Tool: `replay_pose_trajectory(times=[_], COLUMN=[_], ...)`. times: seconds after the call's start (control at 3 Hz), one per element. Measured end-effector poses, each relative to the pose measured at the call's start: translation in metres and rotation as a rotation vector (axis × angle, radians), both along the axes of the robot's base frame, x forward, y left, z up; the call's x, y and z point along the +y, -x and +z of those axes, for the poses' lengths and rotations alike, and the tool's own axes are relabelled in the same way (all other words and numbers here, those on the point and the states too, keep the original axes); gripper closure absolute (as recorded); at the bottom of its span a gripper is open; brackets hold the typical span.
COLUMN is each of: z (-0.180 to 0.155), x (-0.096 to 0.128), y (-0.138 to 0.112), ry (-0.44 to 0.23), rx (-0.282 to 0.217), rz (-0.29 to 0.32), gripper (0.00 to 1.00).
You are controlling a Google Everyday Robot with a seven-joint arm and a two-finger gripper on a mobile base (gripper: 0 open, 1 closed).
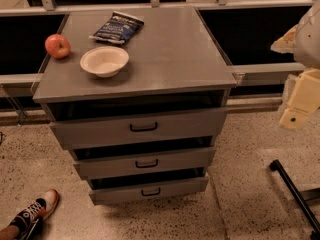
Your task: Open middle drawer
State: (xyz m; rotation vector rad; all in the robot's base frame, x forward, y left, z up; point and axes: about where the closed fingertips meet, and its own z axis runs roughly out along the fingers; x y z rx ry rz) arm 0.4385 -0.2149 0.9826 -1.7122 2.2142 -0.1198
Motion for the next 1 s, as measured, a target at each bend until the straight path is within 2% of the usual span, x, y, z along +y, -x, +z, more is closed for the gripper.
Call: replay_pose_trajectory(times=[0.33,0.67,1.0], z=[0.0,-0.042,-0.122], x=[0.0,0.009,0.039], y=[0.0,-0.003,0.001], ry=[0.0,-0.024,-0.111], rx=[0.0,0.032,0.079], rz=[0.0,0.027,0.08], gripper=[0.0,0.0,0.0])
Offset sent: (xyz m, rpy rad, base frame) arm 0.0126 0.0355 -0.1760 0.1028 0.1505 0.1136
